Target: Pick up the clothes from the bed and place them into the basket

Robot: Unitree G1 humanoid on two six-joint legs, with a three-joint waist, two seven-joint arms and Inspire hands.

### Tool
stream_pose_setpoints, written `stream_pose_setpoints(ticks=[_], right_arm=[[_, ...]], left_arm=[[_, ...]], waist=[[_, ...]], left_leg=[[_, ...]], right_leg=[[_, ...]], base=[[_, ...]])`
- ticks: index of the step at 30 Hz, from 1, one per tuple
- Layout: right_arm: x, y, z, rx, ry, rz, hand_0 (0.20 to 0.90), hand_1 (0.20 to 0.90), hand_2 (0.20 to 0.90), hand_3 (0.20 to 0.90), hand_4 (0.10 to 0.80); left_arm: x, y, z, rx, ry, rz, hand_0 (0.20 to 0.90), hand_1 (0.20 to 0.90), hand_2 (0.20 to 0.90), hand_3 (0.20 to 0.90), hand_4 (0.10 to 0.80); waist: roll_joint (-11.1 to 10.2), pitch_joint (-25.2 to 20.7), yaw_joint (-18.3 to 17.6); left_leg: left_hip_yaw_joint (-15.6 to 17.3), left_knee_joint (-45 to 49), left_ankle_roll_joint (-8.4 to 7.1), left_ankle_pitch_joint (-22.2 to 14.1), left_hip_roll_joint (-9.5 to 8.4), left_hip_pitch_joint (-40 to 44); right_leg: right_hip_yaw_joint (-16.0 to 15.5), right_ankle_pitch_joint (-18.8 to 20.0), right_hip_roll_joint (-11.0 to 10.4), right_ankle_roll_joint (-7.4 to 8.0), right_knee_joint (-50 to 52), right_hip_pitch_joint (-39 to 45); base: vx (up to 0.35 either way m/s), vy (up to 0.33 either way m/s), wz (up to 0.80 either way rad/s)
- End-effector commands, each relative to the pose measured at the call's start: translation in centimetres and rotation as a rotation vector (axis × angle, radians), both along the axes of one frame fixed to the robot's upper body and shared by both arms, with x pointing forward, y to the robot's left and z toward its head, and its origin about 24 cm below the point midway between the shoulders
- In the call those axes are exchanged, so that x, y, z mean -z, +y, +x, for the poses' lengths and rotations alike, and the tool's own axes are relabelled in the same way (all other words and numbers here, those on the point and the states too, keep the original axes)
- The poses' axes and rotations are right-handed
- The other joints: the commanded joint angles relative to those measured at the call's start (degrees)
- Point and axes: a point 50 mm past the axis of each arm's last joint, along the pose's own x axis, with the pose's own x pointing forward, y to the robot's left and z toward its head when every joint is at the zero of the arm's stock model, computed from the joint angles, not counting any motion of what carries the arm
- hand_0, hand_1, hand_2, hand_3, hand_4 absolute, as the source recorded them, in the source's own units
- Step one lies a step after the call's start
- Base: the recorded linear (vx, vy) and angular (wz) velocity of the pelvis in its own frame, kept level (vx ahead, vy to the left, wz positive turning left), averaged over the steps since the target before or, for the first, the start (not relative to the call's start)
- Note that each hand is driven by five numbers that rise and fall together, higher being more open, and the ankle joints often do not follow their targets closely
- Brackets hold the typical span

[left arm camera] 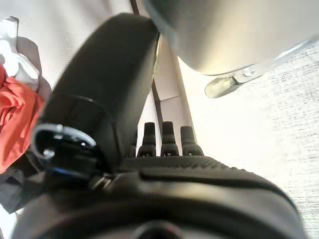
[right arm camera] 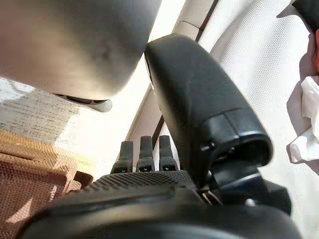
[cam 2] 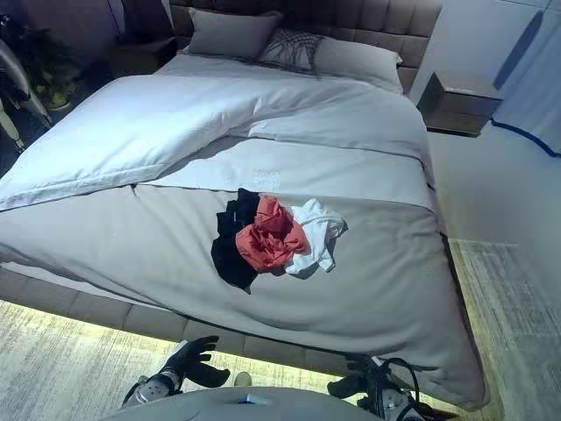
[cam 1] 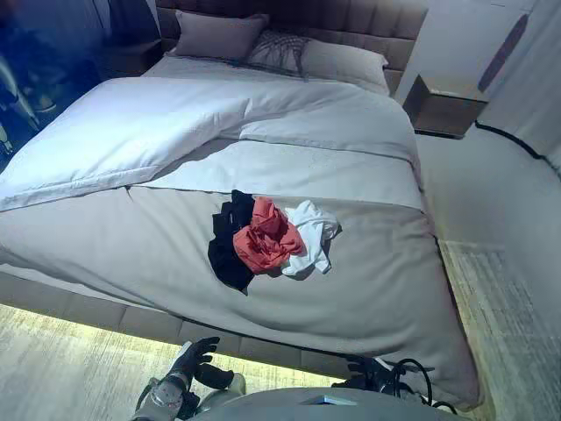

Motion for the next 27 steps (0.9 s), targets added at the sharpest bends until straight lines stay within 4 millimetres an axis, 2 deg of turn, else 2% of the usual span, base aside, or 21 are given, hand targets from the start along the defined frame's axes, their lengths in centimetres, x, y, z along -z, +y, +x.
stream_pose_setpoints(ticks=[1,11,16,23,27], right_arm=[[-0.5,-0.5,1.8,-0.050,-0.059,-0.033,0.900,0.900,0.900,0.900,0.800],[-0.9,-1.5,2.3,0.005,-0.099,-0.118,0.900,0.900,0.900,0.900,0.800],[-1.7,-2.8,3.7,-0.009,-0.181,-0.213,0.900,0.900,0.900,0.900,0.800],[-3.6,-5.0,6.6,-0.007,-0.303,-0.329,0.900,0.900,0.900,0.900,0.800],[-6.4,-6.7,10.6,-0.068,-0.439,-0.433,0.900,0.900,0.900,0.900,0.800]], left_arm=[[-0.3,-1.6,1.7,0.003,-0.069,-0.074,0.900,0.900,0.900,0.900,0.800],[-0.2,-0.9,1.1,-0.029,-0.060,0.007,0.900,0.900,0.900,0.900,0.800],[-0.2,-0.3,0.8,-0.012,-0.060,0.042,0.900,0.900,0.900,0.900,0.800],[-0.5,1.2,0.0,0.019,-0.042,0.089,0.900,0.900,0.900,0.900,0.800],[-1.1,2.9,0.3,0.044,-0.041,0.131,0.900,0.900,0.900,0.900,0.800]], waist=[[2.49,-0.52,0.36],[2.40,-0.55,0.14],[1.65,-0.43,0.52],[0.57,0.75,1.89],[0.08,2.90,3.70]], left_leg=[[4.94,0.43,-2.09,-5.89,1.76,4.51],[5.40,0.43,-1.93,-6.12,1.77,4.86],[6.05,0.43,-1.86,-6.31,2.02,5.20],[6.50,0.43,-1.98,-6.05,2.65,4.90],[6.45,1.05,-1.87,-5.18,3.37,2.48]], right_leg=[[4.40,1.02,1.21,2.90,1.72,-2.69],[4.60,1.23,1.21,3.04,1.69,-2.56],[4.79,1.43,1.33,3.24,1.74,-2.47],[4.17,1.74,1.51,3.46,2.20,-3.08],[3.20,1.50,1.73,3.28,4.18,-5.79]], base=[[0.000,0.000,0.00],[0.013,-0.003,0.00],[0.063,-0.047,-0.01],[0.073,-0.088,0.00],[0.004,-0.140,-0.02]])
